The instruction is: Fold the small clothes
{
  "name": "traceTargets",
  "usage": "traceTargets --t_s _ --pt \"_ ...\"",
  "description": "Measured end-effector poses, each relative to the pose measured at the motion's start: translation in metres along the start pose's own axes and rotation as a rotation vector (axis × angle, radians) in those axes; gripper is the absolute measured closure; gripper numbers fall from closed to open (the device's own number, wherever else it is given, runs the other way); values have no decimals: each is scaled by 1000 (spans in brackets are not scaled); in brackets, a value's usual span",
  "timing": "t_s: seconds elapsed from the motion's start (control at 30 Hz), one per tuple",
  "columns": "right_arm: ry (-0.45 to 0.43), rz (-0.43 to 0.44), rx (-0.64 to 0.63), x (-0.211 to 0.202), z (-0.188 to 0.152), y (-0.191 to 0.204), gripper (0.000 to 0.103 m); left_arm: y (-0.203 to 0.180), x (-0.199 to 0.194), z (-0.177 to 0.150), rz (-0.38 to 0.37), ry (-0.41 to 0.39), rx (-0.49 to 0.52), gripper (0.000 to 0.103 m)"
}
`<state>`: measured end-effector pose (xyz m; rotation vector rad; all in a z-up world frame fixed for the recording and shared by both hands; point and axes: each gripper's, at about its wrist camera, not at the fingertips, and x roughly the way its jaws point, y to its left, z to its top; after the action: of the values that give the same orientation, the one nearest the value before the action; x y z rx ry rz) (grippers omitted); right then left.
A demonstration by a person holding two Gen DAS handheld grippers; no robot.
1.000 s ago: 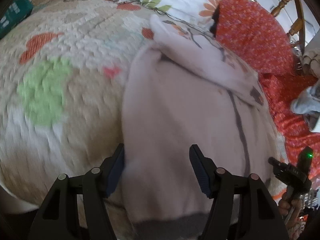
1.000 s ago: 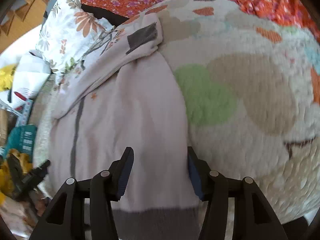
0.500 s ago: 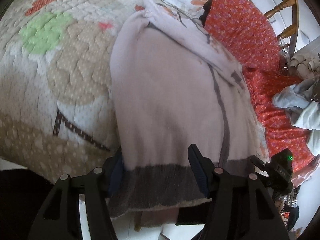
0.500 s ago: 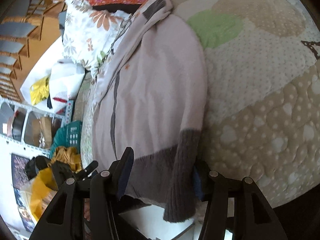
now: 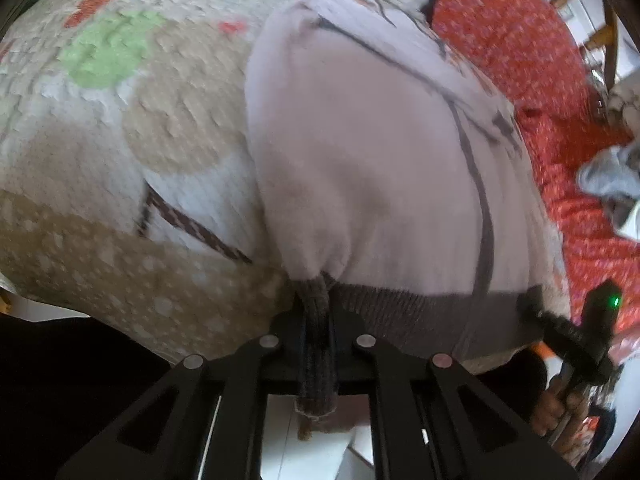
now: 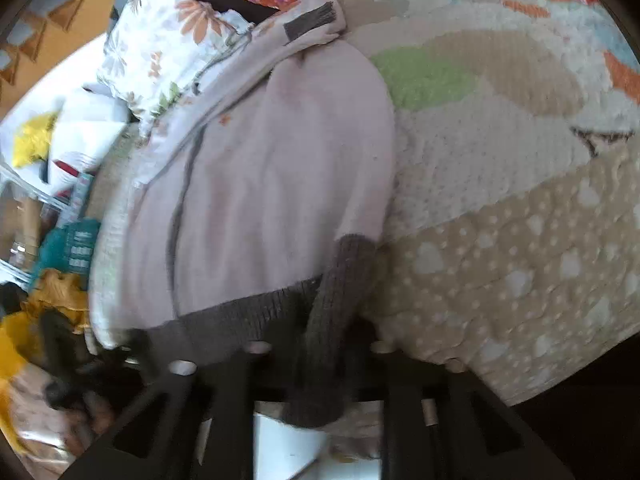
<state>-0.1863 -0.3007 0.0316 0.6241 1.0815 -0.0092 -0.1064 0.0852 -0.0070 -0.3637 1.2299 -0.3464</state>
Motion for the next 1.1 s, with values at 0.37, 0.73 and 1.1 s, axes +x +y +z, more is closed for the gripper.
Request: traceTargets --t_s 0.37,0.73,1.1 --pt "-3 128 -13 -62 -19 2 95 10 -83 -31 -109 -90 -82 96" --pt "37 108 -20 -61 -38 2 95 26 -70 -18 -89 -62 -172 96" --pt "-91 153 -41 -53 108 53 95 -3 -53 155 -129 -174 -157 96"
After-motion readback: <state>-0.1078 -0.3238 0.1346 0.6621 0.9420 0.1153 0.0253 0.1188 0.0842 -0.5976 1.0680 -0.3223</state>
